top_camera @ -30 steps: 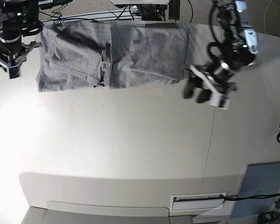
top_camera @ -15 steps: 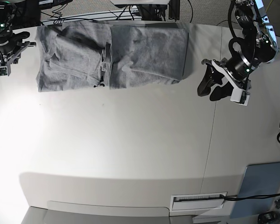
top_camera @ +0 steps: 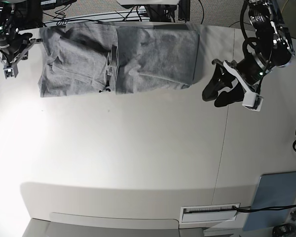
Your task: Fold the T-shirt properly
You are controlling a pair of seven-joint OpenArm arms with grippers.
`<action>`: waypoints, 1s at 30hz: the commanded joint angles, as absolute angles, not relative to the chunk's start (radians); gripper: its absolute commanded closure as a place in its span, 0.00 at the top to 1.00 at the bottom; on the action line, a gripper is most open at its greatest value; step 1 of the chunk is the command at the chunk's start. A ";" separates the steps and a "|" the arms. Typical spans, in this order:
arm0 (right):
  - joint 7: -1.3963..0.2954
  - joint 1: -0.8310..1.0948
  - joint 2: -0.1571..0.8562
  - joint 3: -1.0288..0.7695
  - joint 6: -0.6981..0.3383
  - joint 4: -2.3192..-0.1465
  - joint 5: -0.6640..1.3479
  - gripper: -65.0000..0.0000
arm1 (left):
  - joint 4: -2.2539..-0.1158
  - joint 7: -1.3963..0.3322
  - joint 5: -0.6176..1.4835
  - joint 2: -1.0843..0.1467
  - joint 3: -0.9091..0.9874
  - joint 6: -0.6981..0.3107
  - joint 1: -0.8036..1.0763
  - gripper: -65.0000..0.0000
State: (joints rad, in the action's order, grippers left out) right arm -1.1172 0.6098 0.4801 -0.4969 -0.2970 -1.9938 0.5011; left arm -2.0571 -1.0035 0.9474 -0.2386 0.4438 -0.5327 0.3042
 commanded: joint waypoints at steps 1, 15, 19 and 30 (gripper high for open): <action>-1.091 0.616 0.496 -0.508 -0.321 -2.001 0.501 0.15 | -2.075 -0.988 0.973 -0.246 0.447 -0.540 0.299 0.45; -1.113 0.582 0.496 -0.508 -0.221 -1.983 0.527 0.60 | -2.075 -1.007 0.973 -0.246 0.447 -0.540 0.300 0.44; -1.153 0.511 0.495 -0.508 -0.270 -1.883 0.636 0.59 | -2.075 -1.026 0.973 -0.247 0.447 -0.540 0.300 0.44; -1.258 0.418 0.495 -0.508 -0.379 -1.654 0.857 0.59 | -2.075 -1.040 0.973 -0.246 0.447 -0.540 0.300 0.44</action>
State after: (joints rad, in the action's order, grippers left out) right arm -1.2716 0.4213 0.4767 -0.4973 -0.3744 -1.6421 0.8463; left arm -2.0571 -1.0557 0.9478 -0.2386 0.4438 -0.5335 0.3042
